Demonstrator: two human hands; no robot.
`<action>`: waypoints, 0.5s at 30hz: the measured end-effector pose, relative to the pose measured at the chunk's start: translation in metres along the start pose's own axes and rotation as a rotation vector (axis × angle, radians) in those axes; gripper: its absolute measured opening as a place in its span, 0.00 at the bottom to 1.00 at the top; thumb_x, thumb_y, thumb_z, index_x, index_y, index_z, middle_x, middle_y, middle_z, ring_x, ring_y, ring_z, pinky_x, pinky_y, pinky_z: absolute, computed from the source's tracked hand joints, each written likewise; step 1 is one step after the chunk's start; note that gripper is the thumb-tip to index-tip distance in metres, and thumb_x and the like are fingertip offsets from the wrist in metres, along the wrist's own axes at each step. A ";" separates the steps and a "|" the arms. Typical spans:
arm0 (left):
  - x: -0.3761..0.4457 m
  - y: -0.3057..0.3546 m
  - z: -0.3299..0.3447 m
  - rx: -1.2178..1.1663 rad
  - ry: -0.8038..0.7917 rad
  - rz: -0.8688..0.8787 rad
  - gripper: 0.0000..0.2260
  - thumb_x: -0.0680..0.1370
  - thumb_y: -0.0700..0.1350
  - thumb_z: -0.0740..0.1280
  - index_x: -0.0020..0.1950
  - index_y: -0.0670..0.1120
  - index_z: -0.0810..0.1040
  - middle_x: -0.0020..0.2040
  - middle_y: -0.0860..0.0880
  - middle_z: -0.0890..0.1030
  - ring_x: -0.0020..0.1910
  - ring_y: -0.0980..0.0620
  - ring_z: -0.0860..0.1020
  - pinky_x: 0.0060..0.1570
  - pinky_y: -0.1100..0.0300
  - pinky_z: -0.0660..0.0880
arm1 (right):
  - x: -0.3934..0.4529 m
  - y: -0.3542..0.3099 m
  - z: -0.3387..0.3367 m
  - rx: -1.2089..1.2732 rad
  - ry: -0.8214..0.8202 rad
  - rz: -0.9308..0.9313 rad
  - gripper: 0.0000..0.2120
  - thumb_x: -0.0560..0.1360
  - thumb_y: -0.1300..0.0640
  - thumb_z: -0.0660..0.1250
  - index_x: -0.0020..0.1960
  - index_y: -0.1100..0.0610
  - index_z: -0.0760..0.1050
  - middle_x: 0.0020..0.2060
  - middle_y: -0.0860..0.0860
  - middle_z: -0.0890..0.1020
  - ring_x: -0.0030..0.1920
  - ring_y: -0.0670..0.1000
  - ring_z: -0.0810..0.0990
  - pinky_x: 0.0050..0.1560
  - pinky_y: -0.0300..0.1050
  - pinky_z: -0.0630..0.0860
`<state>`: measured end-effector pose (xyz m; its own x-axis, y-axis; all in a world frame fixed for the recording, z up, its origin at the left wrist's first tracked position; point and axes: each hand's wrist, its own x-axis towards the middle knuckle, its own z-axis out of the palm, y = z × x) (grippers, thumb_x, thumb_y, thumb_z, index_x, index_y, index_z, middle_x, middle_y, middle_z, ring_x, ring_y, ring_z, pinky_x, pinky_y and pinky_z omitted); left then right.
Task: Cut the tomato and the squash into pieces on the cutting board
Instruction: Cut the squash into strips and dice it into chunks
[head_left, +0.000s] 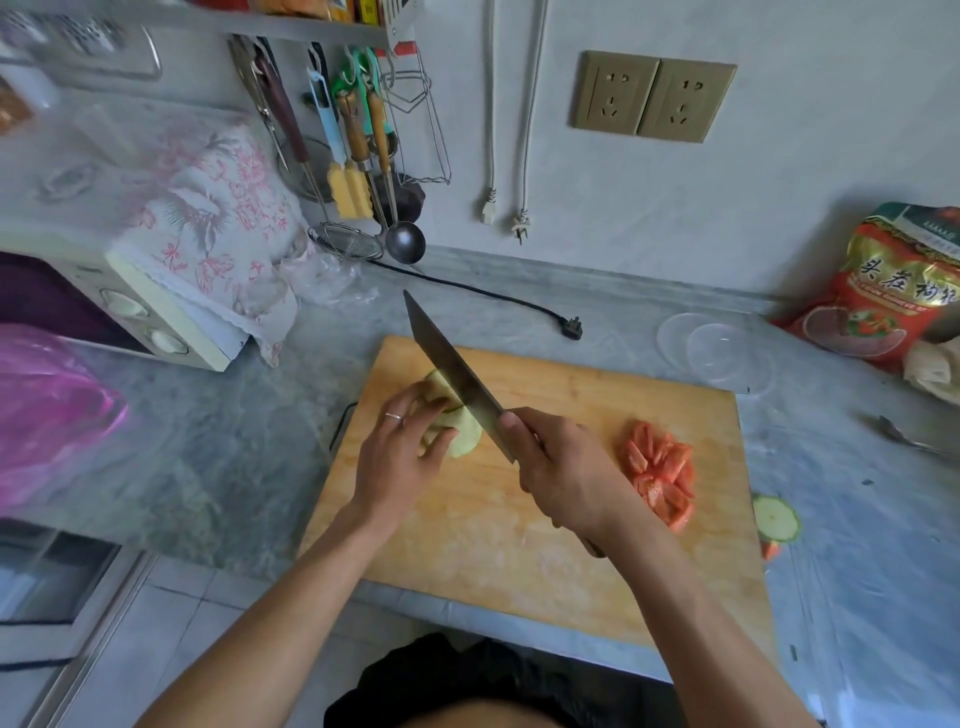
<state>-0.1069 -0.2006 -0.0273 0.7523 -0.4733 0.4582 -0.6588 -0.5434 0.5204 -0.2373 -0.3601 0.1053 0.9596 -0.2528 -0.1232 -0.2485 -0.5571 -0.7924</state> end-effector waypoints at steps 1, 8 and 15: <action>0.000 0.002 -0.002 0.015 -0.001 0.003 0.14 0.75 0.50 0.73 0.59 0.50 0.82 0.66 0.50 0.77 0.64 0.49 0.76 0.44 0.58 0.79 | 0.000 0.000 -0.001 -0.007 -0.009 -0.002 0.21 0.84 0.48 0.53 0.42 0.62 0.71 0.32 0.62 0.77 0.27 0.55 0.69 0.29 0.55 0.74; 0.003 0.004 -0.008 0.080 -0.042 0.013 0.15 0.74 0.47 0.75 0.60 0.50 0.81 0.66 0.50 0.77 0.63 0.48 0.77 0.45 0.55 0.79 | -0.003 0.002 -0.004 -0.022 -0.037 -0.025 0.20 0.84 0.47 0.53 0.37 0.56 0.66 0.27 0.54 0.71 0.26 0.51 0.65 0.28 0.55 0.70; 0.007 0.009 -0.005 0.099 -0.053 -0.041 0.13 0.75 0.48 0.73 0.57 0.47 0.81 0.64 0.47 0.78 0.58 0.47 0.80 0.46 0.54 0.79 | -0.007 0.003 -0.007 -0.056 -0.075 -0.052 0.20 0.84 0.47 0.53 0.36 0.53 0.65 0.26 0.50 0.68 0.26 0.50 0.63 0.29 0.50 0.63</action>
<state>-0.1074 -0.2058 -0.0159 0.7793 -0.4843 0.3977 -0.6262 -0.6274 0.4629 -0.2455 -0.3656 0.1074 0.9781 -0.1633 -0.1287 -0.2027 -0.6116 -0.7647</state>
